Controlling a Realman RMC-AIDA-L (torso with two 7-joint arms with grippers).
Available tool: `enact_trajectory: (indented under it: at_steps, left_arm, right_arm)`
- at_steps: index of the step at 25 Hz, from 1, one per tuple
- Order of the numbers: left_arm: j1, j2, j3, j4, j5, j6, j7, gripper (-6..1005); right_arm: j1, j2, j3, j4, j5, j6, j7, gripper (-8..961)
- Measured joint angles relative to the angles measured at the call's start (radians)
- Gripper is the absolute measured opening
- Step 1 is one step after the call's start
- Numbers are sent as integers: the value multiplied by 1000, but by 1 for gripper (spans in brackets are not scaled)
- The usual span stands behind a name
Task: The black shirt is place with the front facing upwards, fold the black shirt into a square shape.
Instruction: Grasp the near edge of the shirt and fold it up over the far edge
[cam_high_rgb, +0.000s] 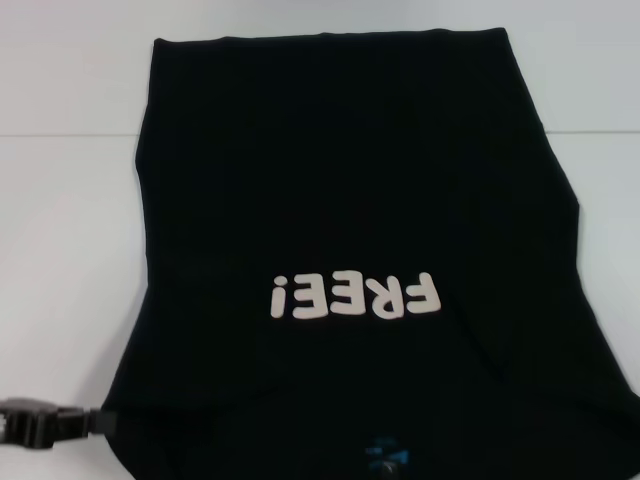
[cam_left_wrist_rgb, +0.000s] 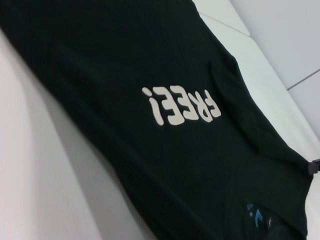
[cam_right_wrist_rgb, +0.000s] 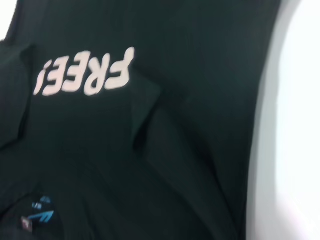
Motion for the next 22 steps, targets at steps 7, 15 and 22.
enact_trajectory:
  at_steps: [7, 15, 22]
  left_arm:
    - [70, 14, -4, -70, -38, 19, 29, -2]
    - [116, 5, -21, -93, -41, 70, 57, -2]
    - [71, 11, -49, -130, -43, 63, 53, -1]
  right_arm:
    - [-55, -18, 97, -1, -4, -39, -70, 56]
    - [-104, -27, 158, 9, -8, -66, -114, 56]
    - [-72, -43, 190, 11, -2, -75, -108, 56]
